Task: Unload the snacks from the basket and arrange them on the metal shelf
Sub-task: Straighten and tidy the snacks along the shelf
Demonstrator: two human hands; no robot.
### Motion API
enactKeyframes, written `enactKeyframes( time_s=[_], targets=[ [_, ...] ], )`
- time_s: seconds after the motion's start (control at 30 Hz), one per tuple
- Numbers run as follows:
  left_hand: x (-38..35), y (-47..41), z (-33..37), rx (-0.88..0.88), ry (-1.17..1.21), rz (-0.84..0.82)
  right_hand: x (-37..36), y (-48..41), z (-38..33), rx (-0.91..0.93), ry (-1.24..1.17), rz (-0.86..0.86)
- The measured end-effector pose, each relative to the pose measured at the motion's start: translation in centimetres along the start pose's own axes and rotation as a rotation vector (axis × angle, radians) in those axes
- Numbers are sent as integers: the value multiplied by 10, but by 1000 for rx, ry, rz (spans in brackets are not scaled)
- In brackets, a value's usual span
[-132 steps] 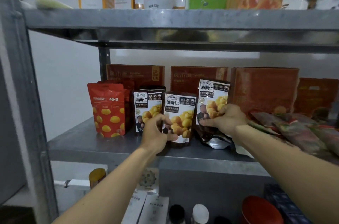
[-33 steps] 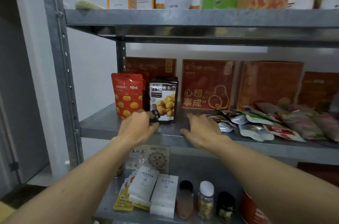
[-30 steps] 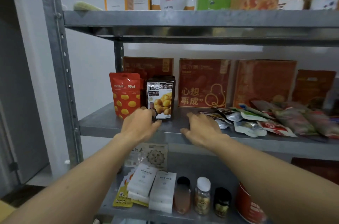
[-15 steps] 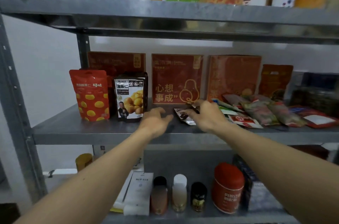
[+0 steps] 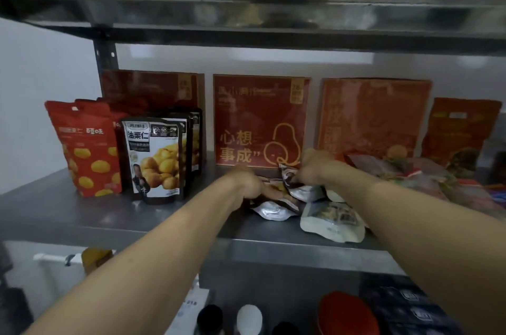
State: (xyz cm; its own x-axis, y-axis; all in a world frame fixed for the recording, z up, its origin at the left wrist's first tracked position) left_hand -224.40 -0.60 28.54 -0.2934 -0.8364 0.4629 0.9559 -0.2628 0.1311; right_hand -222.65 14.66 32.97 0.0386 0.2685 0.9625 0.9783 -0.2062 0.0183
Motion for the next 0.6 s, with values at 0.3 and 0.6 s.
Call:
enactKeyframes(
  time_s=[0.3,0.6],
  targets=[
    [22,-10,-22,-145,200,5,-12,-5,4,-58,-92,-241],
    [33,9,-29,-398,422,70,-15,-2,17,-168,-431,-50]
  ],
)
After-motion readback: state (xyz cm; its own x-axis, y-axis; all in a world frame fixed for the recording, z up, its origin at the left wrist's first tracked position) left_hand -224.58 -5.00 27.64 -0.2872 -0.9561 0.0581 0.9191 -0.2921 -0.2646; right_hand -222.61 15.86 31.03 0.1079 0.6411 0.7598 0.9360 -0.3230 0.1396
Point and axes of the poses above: each hand's wrist, its own y-axis away from the middle knuckle, its own x-axis out of the back of the hand, z = x × y, the point moved 7 cm from there along -y, towards the middle knuckle, and after that the axes turned 5 degrees about -z, right-handed, at the moved point
